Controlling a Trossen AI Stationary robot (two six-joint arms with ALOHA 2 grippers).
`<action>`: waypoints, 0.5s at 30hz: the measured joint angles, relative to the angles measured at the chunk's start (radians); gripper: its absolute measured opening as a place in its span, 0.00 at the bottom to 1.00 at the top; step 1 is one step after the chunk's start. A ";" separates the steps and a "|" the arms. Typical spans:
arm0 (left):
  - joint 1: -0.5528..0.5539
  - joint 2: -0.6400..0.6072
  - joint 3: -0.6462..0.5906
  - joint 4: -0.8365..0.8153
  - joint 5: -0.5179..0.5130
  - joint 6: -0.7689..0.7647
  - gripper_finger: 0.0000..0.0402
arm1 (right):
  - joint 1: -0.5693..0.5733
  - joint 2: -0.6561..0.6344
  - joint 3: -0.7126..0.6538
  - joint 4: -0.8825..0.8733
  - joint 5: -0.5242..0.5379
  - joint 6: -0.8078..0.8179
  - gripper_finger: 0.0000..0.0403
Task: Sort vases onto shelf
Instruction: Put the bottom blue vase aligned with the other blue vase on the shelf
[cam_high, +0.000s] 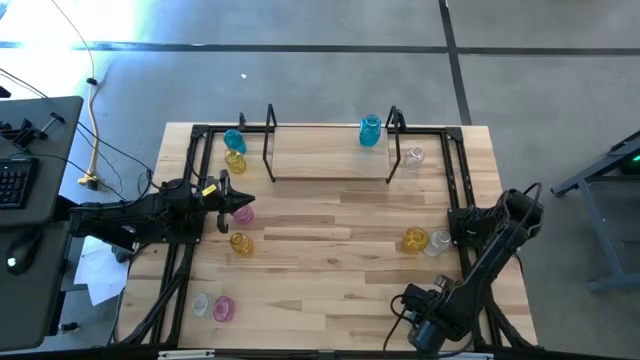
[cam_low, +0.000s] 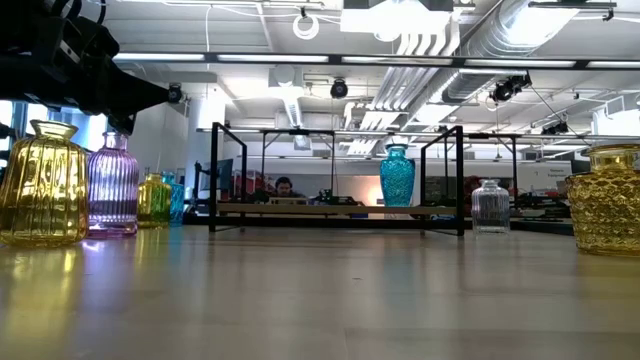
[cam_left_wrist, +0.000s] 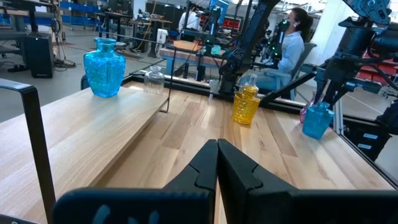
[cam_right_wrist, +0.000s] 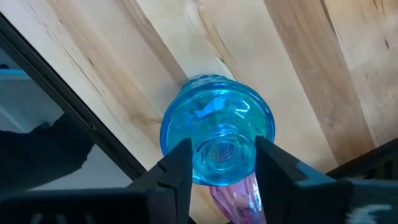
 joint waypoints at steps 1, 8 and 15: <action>0.000 0.000 0.000 0.000 0.000 0.000 0.00 | -0.004 0.000 0.000 0.000 -0.002 -0.006 0.27; 0.000 0.000 0.000 0.000 0.000 0.000 0.00 | -0.043 0.000 0.000 0.000 -0.006 -0.069 0.27; 0.000 0.000 0.000 0.000 0.000 0.000 0.00 | -0.101 -0.003 0.000 0.003 -0.023 -0.160 0.27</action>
